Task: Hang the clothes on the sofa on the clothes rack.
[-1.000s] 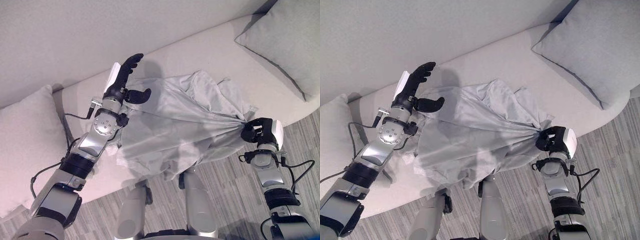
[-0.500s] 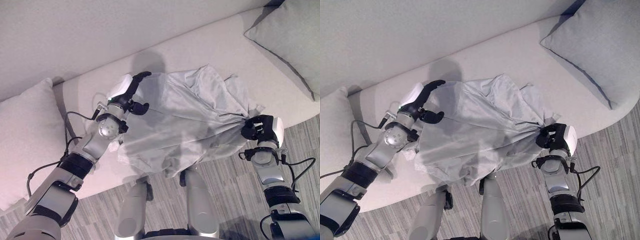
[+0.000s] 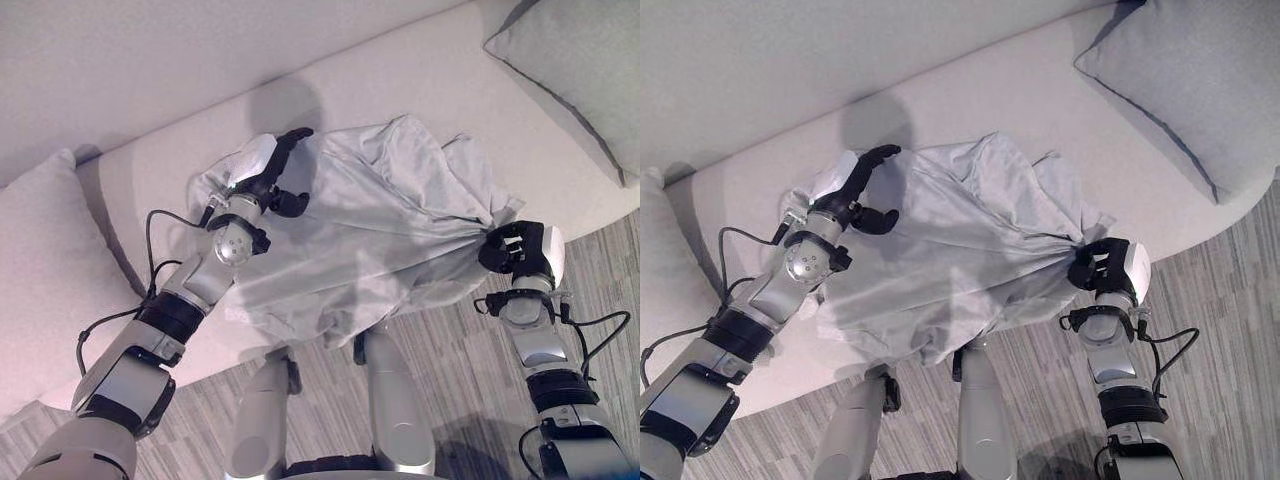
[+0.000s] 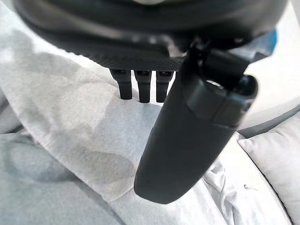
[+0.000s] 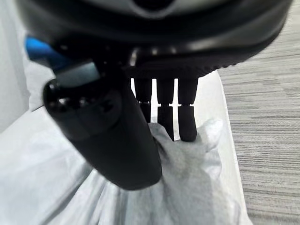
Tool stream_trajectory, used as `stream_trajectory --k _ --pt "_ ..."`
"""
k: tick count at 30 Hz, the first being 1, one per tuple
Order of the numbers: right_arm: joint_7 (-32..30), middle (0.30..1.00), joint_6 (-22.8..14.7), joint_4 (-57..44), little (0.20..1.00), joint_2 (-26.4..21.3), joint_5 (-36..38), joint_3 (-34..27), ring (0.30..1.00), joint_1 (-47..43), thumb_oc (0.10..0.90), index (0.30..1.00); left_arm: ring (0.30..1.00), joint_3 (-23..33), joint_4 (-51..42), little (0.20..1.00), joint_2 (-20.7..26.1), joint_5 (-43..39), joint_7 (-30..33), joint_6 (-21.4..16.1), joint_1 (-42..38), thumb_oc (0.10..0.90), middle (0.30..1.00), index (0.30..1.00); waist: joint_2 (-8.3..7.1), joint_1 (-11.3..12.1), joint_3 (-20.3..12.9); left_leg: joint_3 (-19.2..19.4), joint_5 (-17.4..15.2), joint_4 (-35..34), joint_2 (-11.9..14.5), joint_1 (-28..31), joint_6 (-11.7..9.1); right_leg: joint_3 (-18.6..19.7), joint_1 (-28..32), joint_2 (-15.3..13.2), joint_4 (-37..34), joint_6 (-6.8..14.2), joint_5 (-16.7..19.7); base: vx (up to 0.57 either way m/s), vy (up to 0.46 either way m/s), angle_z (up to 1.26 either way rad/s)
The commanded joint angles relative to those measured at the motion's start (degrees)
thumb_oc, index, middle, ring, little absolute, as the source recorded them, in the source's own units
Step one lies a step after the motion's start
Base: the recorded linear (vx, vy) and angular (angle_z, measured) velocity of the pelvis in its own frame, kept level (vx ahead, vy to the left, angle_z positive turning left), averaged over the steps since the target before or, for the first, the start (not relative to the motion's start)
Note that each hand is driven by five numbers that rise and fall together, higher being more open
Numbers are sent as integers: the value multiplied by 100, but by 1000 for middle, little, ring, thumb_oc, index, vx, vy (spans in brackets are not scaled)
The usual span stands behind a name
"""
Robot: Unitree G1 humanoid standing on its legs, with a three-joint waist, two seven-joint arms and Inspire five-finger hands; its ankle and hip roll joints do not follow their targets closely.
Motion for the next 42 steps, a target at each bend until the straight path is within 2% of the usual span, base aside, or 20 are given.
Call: stream_trajectory --k 1,12,17,18,19,20,27,31,35,38,40,42 --pt "-352 300 -239 -378 300 -624 52 -440 300 -28 400 300 900 100 -102 900 319 137 272 -335 -575 800 900 900 -135 42 -65 -213 -101 40 509 -318 -397 -92 577 -692 22 810 -458 0 0 0" --pt "-351 300 -256 -499 300 -737 19 -580 300 -30 400 300 900 16 -291 900 564 393 117 -363 -570 800 900 900 -126 24 -38 -251 -71 40 556 -468 -432 -109 432 -627 22 788 -466 0 0 0" --pt "-380 300 -322 -594 300 -757 8 -649 300 18 400 300 900 41 -408 900 649 845 228 -395 -527 800 900 900 -125 34 -13 -262 -79 40 560 -475 -439 -104 431 -630 22 782 -484 0 0 0" --pt "-392 300 -352 -635 300 -756 11 -663 300 24 400 300 592 1 -388 592 655 1028 235 -391 -507 595 592 592 -129 36 -4 -266 -74 40 562 -482 -442 -108 422 -627 22 784 -483 0 0 0" --pt "-393 300 -352 -637 300 -755 11 -665 300 27 400 300 484 0 -387 484 651 1036 236 -391 -506 522 484 484 -129 38 -5 -266 -74 40 562 -483 -443 -108 421 -627 22 784 -482 0 0 0" --pt "-404 300 -368 -655 300 -754 11 -673 300 39 400 300 300 -11 -381 300 659 1115 251 -389 -498 400 300 300 -133 39 -2 -265 -69 40 563 -491 -447 -109 418 -627 22 786 -479 0 0 0" --pt "-427 300 -387 -737 300 -730 -18 -745 300 138 400 300 300 5 -428 300 653 1418 262 -392 -342 400 300 300 -135 64 -15 -282 -74 40 572 -464 -458 -116 452 -621 22 790 -491 0 0 0" --pt "-397 300 -388 -791 300 -697 -11 -763 300 215 400 300 300 214 -488 300 727 1426 370 -374 -240 400 300 300 -115 91 -101 -267 -104 40 574 -346 -475 -106 568 -638 22 792 -516 0 0 0" --pt "-159 300 -643 -1104 300 -632 -21 -609 300 313 400 300 300 1297 -1244 300 757 960 739 -486 479 400 300 300 -51 204 -462 -230 -241 40 583 144 -502 -144 1080 -670 22 789 -640 17 -22 -2" --pt "80 300 -979 -1351 300 -993 -34 -490 300 157 400 300 300 1950 -1862 300 777 690 920 -721 966 400 300 300 4 353 -778 -219 -337 40 569 543 -524 -233 1539 -645 22 765 -768 37 -51 12" --pt "273 300 -1081 -1581 300 -1223 -79 -465 300 44 400 300 300 2368 -2243 300 800 588 1000 -822 1312 400 300 300 68 459 -1053 -217 -394 40 560 809 -530 -344 1855 -654 22 731 -881 95 -66 27" --pt "452 300 -1249 -2117 300 -1529 -150 -511 300 -268 400 300 300 2943 -2651 300 946 495 1188 -951 1636 400 300 300 146 616 -1585 -298 -479 40 513 1206 -504 -545 2377 -662 29 684 -1048 127 -72 37"
